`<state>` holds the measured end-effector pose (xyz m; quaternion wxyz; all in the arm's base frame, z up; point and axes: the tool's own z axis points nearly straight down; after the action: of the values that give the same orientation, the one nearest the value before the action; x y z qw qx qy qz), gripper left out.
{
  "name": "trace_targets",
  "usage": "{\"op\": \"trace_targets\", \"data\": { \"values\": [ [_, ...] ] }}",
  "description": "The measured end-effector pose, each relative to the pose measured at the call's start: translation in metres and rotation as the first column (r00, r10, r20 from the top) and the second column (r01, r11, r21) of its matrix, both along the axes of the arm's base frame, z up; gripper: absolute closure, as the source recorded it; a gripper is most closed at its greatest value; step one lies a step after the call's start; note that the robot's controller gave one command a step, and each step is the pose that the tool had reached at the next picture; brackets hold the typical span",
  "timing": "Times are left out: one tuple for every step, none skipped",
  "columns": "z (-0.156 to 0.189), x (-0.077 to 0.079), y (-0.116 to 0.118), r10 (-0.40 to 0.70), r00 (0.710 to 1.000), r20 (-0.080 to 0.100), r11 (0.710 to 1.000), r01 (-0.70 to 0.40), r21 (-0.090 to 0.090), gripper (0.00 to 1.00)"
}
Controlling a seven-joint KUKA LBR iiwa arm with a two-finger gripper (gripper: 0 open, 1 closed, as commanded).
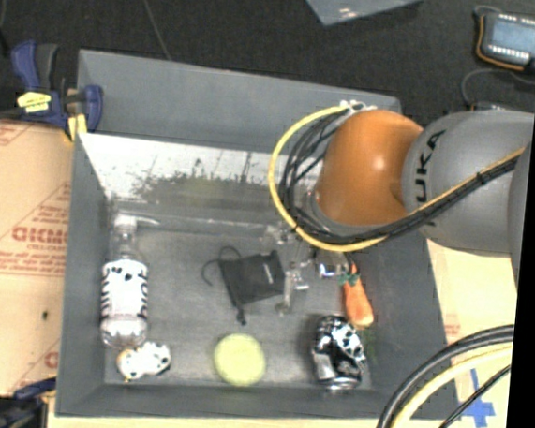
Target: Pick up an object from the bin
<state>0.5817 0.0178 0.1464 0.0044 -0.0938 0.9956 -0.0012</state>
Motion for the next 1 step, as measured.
{"op": "trace_targets", "data": {
  "values": [
    [-0.0464, 0.0117, -0.007, -0.041, 0.999, 0.008, 0.999, 0.041, 0.002, 0.0]
  ]
}}
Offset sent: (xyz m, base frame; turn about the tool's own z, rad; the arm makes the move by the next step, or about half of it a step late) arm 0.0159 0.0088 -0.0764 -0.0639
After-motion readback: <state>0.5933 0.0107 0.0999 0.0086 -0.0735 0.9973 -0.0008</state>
